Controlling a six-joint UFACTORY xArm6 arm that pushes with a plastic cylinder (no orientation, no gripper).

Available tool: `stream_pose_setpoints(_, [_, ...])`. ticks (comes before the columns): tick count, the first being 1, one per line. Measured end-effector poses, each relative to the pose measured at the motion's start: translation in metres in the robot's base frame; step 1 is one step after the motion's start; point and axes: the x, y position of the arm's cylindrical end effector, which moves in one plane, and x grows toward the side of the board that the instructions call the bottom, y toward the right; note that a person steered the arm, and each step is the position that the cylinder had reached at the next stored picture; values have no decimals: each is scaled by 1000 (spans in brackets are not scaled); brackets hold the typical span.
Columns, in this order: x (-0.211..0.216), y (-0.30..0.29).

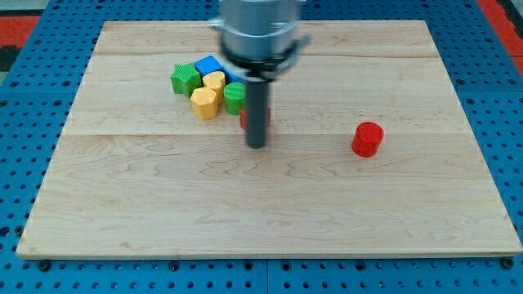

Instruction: Move the red star into the hexagon

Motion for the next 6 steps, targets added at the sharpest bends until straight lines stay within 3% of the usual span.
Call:
stream_pose_setpoints(2, [-25,74])
stream_pose_setpoints(4, [-19,-12])
stream_pose_setpoints(5, [-20,-34])
stream_pose_setpoints(6, [-28,-20])
